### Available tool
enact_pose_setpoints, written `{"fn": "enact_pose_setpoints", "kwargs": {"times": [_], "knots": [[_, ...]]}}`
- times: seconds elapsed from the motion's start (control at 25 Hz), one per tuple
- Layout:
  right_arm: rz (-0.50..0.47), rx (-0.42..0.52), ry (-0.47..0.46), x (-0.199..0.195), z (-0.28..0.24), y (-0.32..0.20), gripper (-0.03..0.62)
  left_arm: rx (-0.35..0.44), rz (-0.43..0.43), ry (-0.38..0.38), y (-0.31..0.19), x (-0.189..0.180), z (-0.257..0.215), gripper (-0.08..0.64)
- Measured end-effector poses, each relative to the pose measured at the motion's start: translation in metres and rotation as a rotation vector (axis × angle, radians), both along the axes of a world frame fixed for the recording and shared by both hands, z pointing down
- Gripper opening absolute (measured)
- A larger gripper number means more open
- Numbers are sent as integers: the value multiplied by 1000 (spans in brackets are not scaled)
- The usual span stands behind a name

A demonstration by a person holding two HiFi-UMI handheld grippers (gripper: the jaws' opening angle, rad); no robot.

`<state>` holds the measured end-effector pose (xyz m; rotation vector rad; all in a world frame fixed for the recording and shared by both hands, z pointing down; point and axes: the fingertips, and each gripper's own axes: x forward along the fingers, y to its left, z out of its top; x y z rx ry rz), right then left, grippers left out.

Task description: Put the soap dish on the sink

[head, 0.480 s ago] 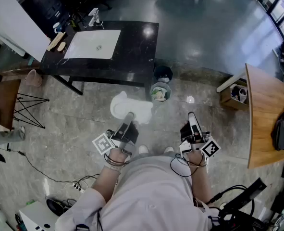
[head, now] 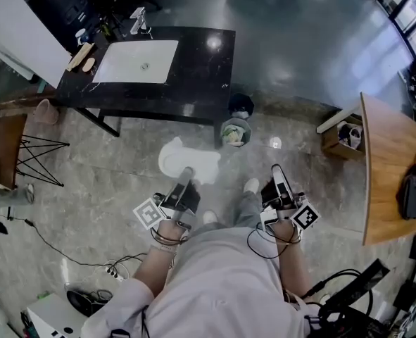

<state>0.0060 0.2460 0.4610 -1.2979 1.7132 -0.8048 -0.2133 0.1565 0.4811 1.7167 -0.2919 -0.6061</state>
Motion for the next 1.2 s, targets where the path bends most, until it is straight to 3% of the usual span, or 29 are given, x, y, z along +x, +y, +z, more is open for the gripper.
{"fn": "enact_pose_setpoints", "kwargs": {"times": [0.2,0.48,1.2], "knots": [[-22,2,-21,0,11,-31,23,1,-29,-11,-20,-8,7,127],[-76,9,-48,25,18,-90,23,-9,-87,-29,-59,10,15,127],[-269,9,-69,138,10,-242,23,-32,-238,-65,-174,125,10,127]]}}
